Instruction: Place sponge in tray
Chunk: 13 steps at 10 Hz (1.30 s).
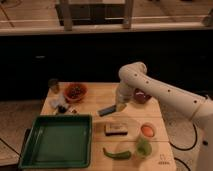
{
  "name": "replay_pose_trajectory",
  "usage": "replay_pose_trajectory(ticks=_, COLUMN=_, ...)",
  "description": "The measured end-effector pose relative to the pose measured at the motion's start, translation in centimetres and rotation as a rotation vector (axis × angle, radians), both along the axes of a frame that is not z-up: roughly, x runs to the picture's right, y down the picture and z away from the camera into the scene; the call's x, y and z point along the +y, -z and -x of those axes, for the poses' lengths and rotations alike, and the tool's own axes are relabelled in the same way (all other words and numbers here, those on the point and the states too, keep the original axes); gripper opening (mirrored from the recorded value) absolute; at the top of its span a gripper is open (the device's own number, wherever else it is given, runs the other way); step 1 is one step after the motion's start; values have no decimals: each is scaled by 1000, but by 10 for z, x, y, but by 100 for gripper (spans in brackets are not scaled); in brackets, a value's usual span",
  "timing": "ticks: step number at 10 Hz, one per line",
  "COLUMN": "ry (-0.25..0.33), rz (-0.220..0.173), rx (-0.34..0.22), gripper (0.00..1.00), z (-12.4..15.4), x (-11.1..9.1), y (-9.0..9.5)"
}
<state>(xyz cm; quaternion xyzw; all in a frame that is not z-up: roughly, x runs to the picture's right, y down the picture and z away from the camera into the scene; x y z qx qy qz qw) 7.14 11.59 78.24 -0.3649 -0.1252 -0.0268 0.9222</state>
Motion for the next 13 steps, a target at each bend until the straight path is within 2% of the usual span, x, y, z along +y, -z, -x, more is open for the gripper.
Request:
replay_pose_trajectory(ticks=3, ry=7, rz=5, rx=-11, gripper=1, z=9, x=6, y=12)
replay_pose_trajectory(ticks=6, ry=10, rz=11, rx=-18, gripper=1, z=14, x=0, y=4)
replay_pose_trajectory(ticks=10, ry=38, rz=24, rx=-42, gripper=1, z=30, x=21, y=26)
replay_pose_trajectory(ticks=13, ry=36, rz=24, rx=-52, gripper=1, z=34, x=18, y=23)
